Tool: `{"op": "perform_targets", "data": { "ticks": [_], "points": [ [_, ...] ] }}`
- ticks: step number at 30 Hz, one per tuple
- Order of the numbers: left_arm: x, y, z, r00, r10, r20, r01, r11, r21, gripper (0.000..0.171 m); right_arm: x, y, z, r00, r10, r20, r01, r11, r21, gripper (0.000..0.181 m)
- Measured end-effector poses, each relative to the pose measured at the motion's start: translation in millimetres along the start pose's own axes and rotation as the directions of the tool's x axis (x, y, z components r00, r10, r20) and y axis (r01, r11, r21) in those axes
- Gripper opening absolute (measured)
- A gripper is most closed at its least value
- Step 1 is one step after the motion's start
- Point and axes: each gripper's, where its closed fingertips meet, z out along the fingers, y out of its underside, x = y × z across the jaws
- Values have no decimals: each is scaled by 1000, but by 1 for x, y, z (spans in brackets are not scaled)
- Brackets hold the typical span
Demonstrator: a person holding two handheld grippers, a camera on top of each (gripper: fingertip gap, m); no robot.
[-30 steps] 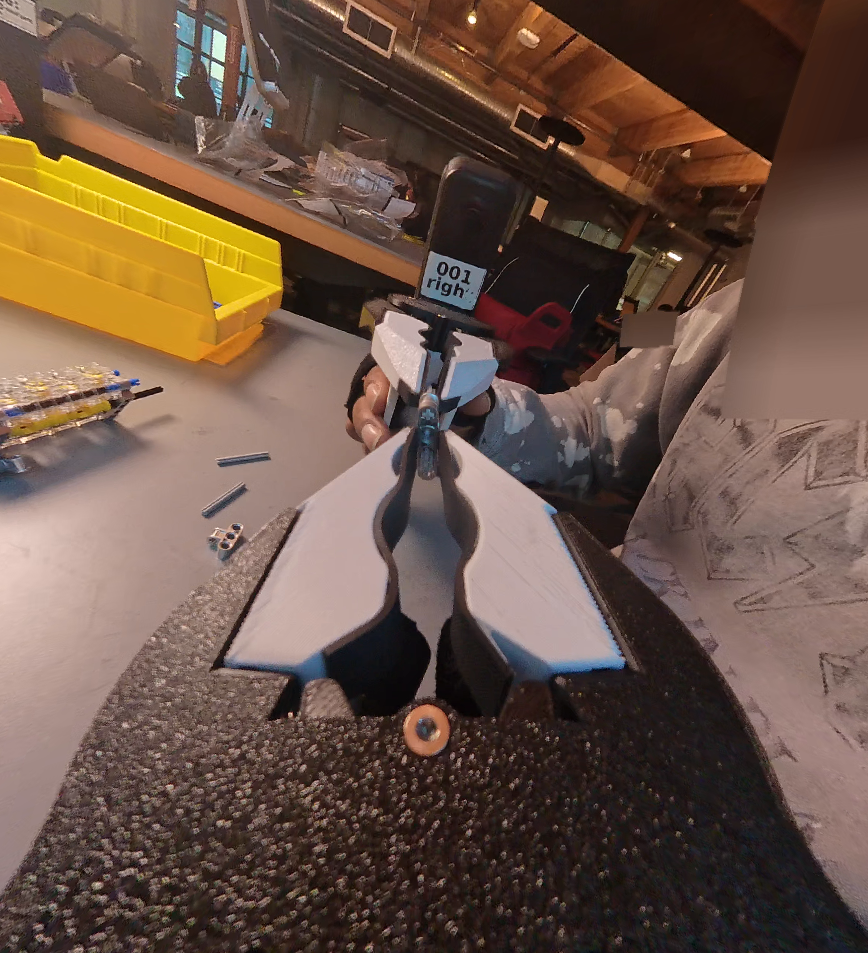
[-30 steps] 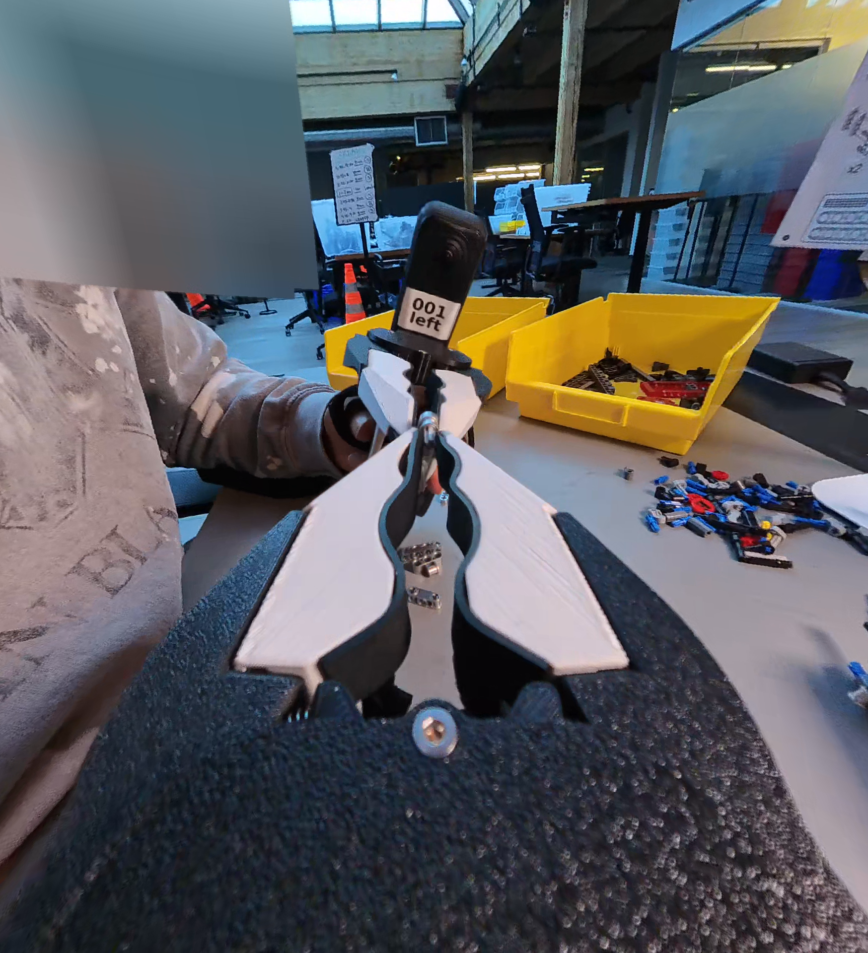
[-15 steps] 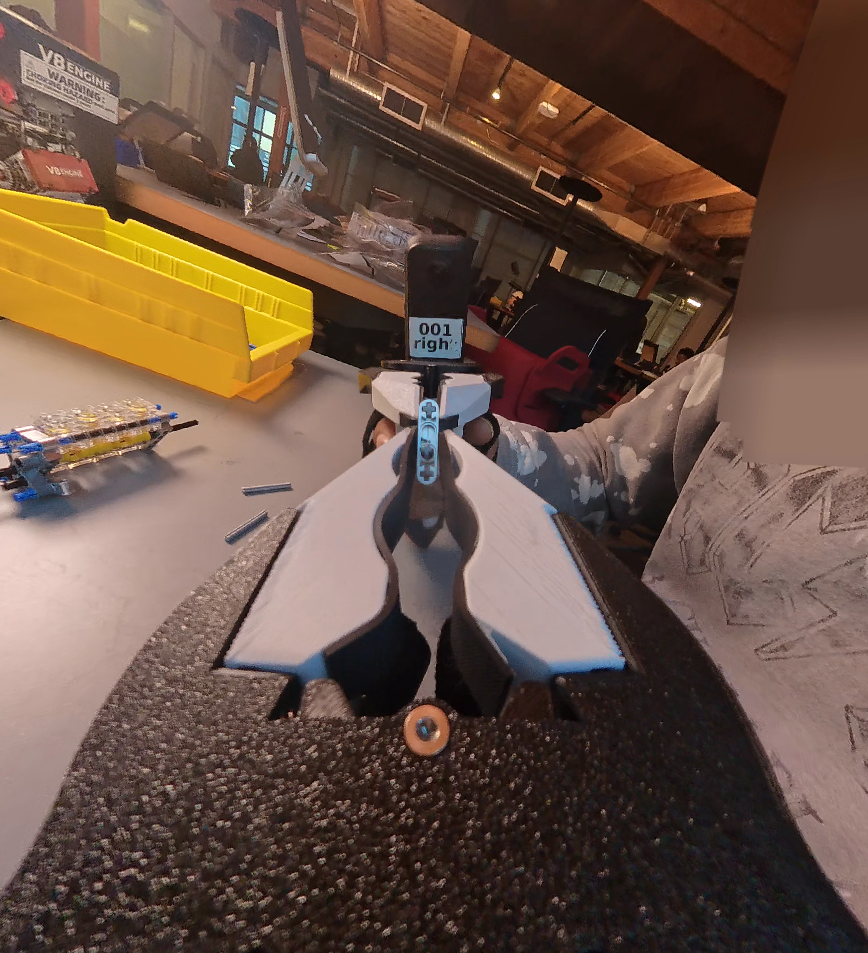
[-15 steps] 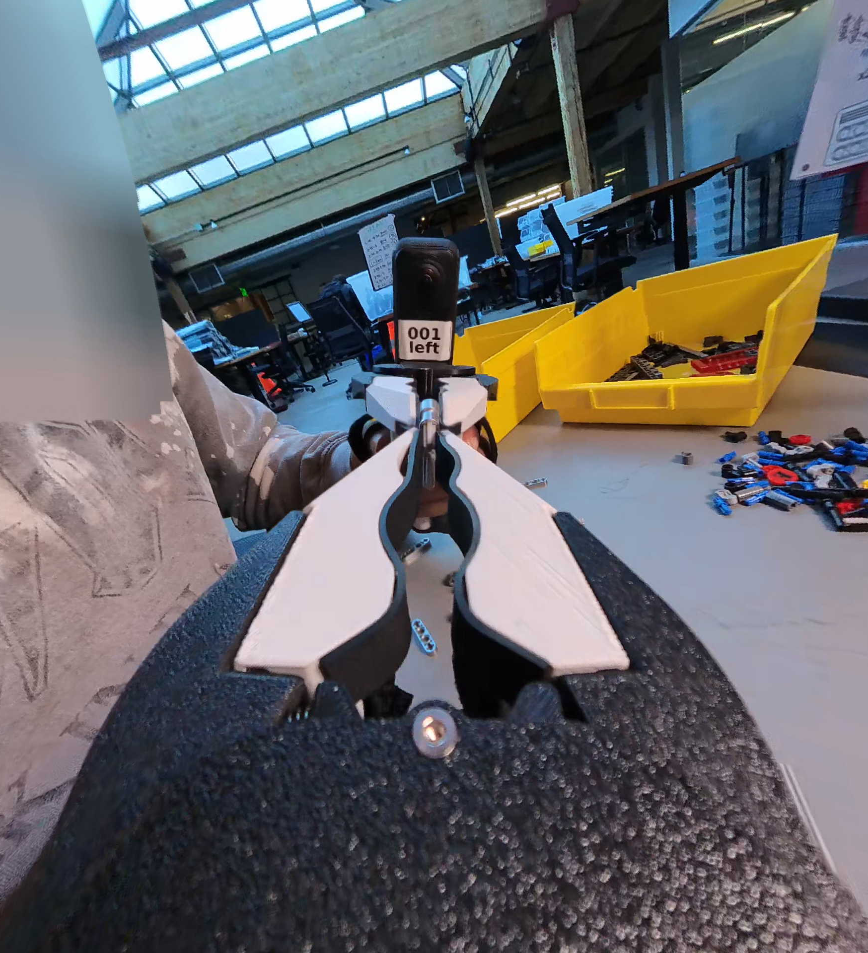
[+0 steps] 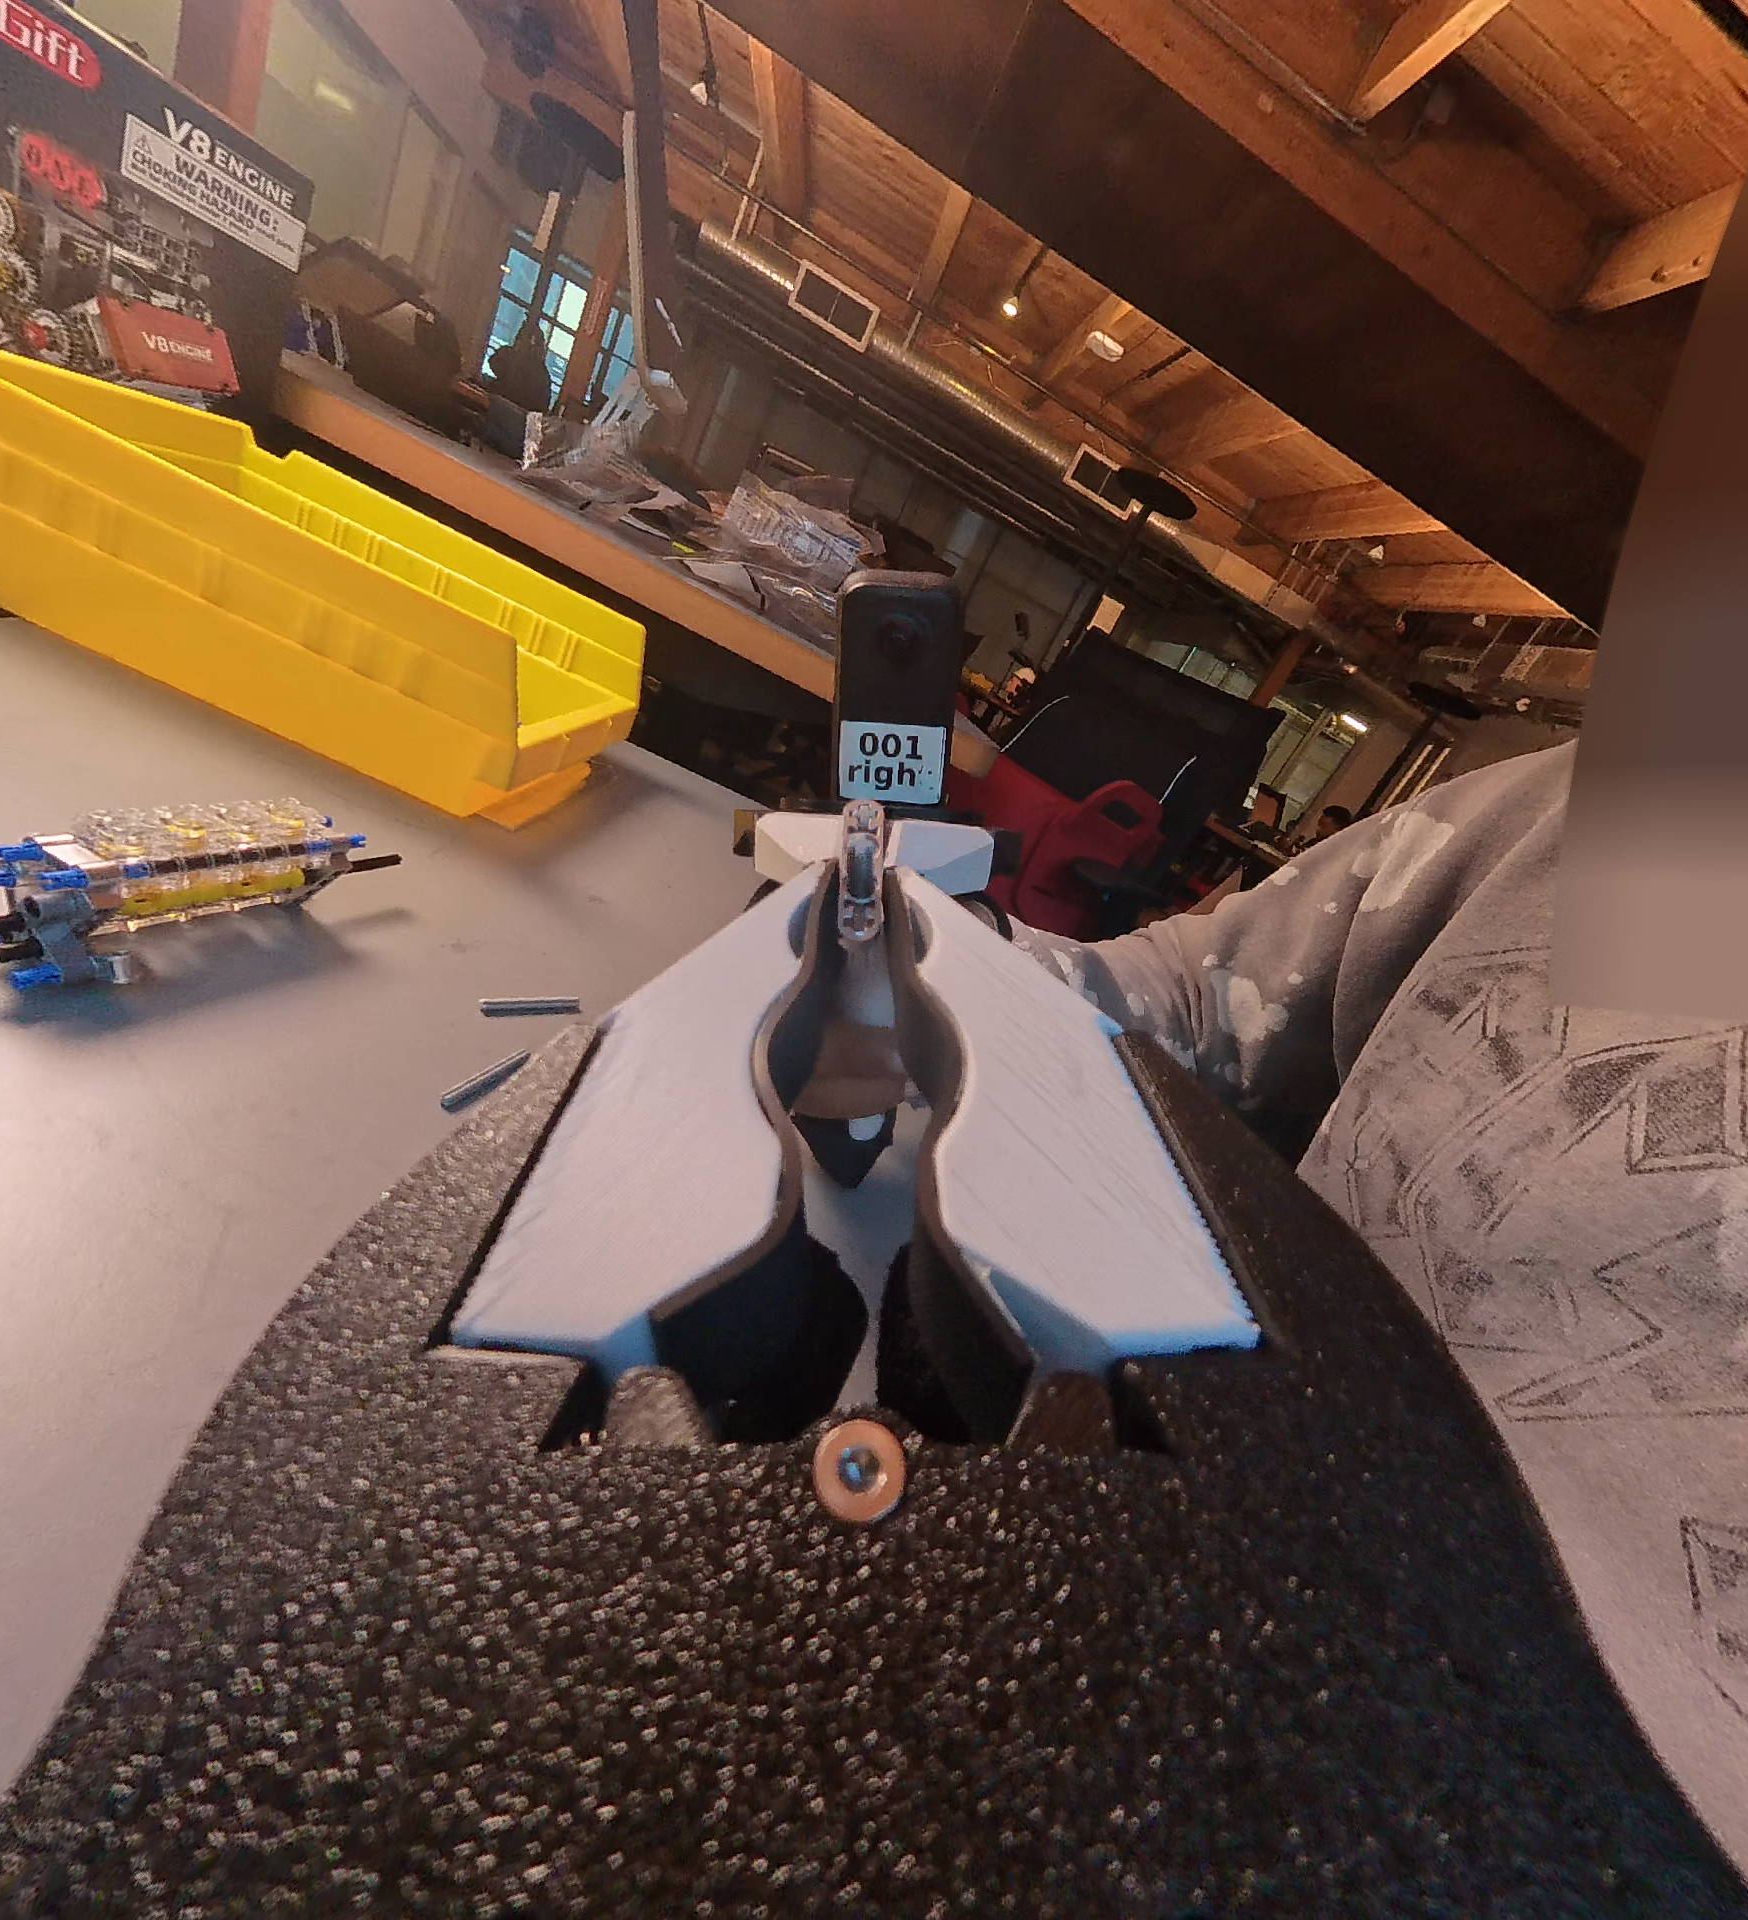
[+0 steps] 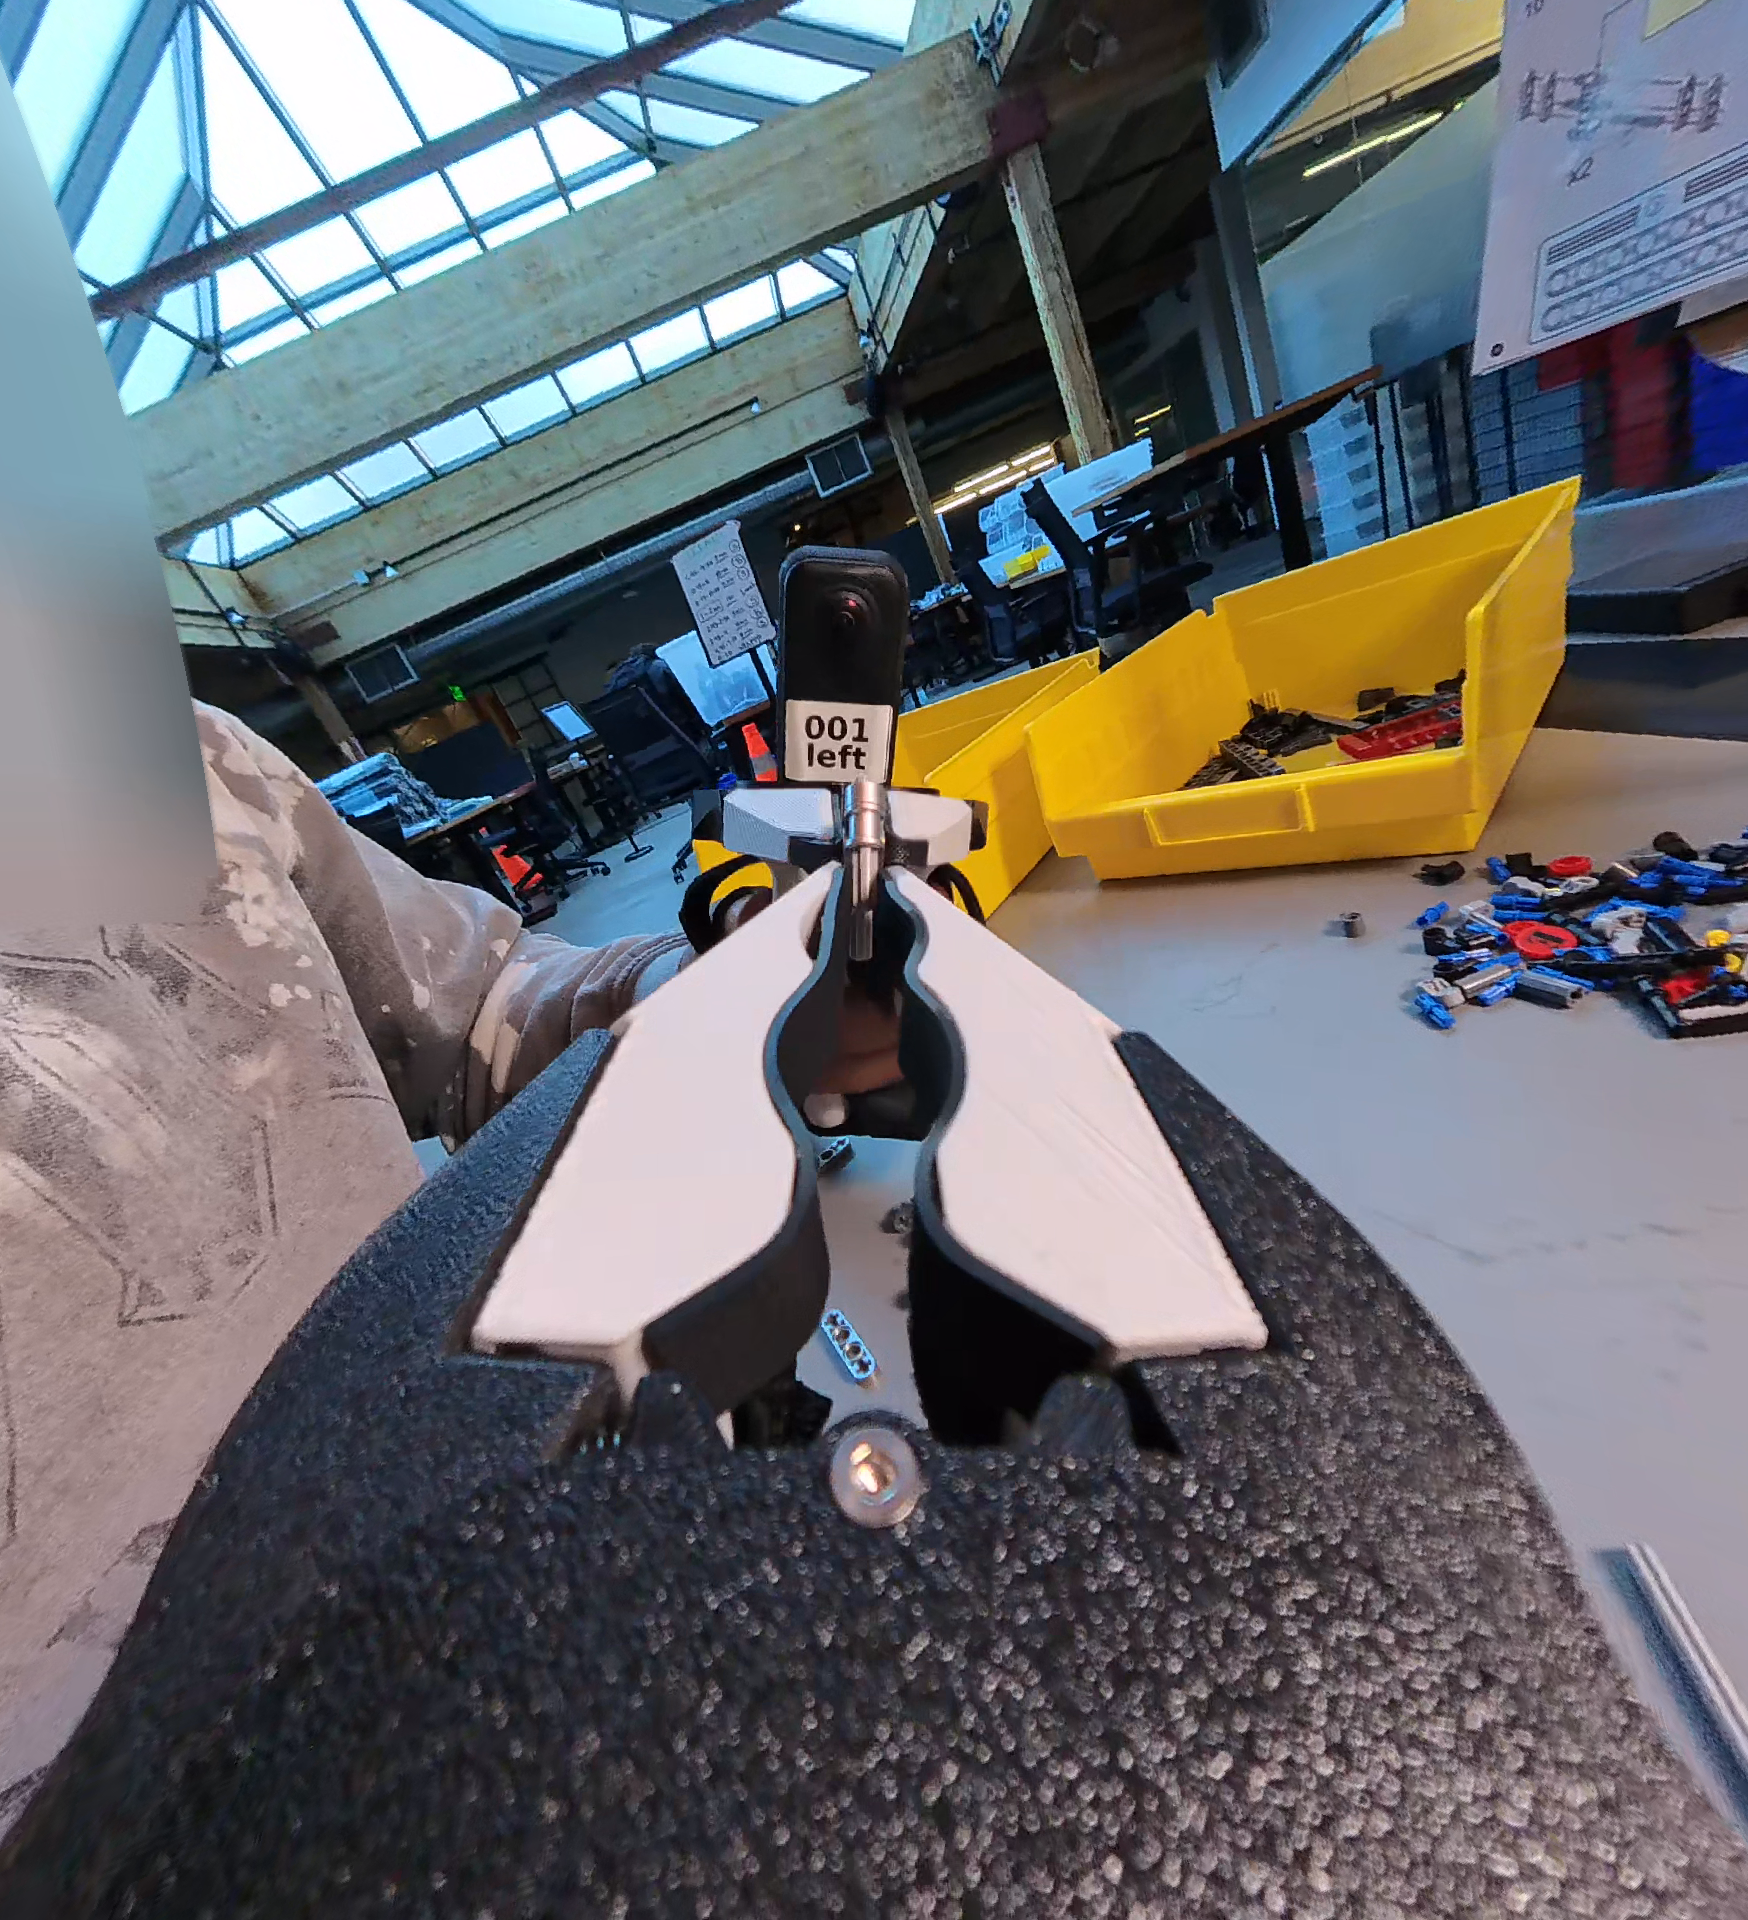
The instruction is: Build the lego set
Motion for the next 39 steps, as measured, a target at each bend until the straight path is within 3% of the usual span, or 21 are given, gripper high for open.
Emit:
{"op": "perform_targets", "data": {
  "ticks": [2,5,10,14,18,22,29,34,39],
  "points": [
    [-3,1,0,1000,-1,20,2,1000,-17,6,2,1,0,1000,-2,-20,2,1000,-2,1],
    [-20,3,-3,993,0,116,5,999,-43,6,20,5,-1,981,-113,-159,101,992,-77,3],
    [-54,5,-15,954,-138,267,147,989,-14,6,34,-4,-10,804,-479,-352,423,877,-227,5],
    [-64,10,-16,925,-257,280,258,965,35,6,44,-1,-8,706,-582,-404,478,812,-335,1],
    [-62,11,-11,920,-300,253,298,953,46,6,55,11,-4,690,-600,-404,445,792,-417,0],
    [-60,14,-9,921,-297,252,299,954,34,6,57,22,-3,726,-568,-388,403,808,-429,0],
    [-58,20,-6,933,-229,279,246,969,-30,6,53,4,-2,701,-587,-405,454,805,-381,0],
    [-55,25,0,938,-205,278,230,971,-62,6,60,9,0,704,-587,-400,437,802,-408,0],
    [-58,19,-7,931,-244,270,257,966,-15,6,55,-1,-9,708,-573,-412,445,815,-370,0]
  ]
}}
